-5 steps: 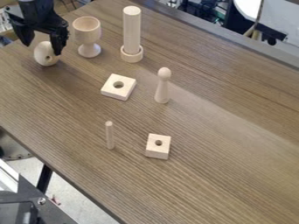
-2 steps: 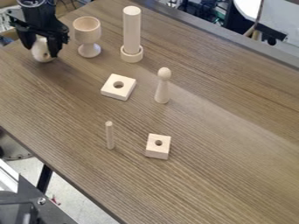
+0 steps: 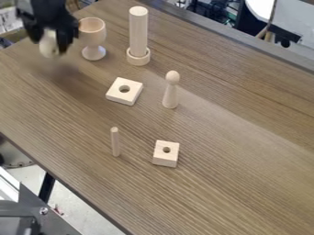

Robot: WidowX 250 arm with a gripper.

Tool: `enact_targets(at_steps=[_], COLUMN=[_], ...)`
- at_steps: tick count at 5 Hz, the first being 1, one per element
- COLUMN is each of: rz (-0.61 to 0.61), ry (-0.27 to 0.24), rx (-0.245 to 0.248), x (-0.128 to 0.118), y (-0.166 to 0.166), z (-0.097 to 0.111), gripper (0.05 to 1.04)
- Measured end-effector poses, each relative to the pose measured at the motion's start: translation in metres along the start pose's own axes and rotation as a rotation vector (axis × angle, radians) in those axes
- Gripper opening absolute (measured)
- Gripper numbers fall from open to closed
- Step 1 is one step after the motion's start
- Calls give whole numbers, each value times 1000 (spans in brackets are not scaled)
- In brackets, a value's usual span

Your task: Put the sphere inside the pot

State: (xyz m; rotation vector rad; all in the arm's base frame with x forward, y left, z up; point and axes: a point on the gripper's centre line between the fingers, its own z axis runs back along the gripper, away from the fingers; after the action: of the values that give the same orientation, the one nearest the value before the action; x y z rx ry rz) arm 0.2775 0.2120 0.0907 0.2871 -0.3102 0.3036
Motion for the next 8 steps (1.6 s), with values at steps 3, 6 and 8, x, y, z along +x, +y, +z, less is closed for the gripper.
enact_targets(at_steps=[3, 6, 8], rz=[-84, -89, -100], ry=[-135, -162, -124], rx=[10, -46, -62], x=[28, 47, 50], y=[-20, -21, -21], z=[54, 41, 19], gripper=[716, 716, 716])
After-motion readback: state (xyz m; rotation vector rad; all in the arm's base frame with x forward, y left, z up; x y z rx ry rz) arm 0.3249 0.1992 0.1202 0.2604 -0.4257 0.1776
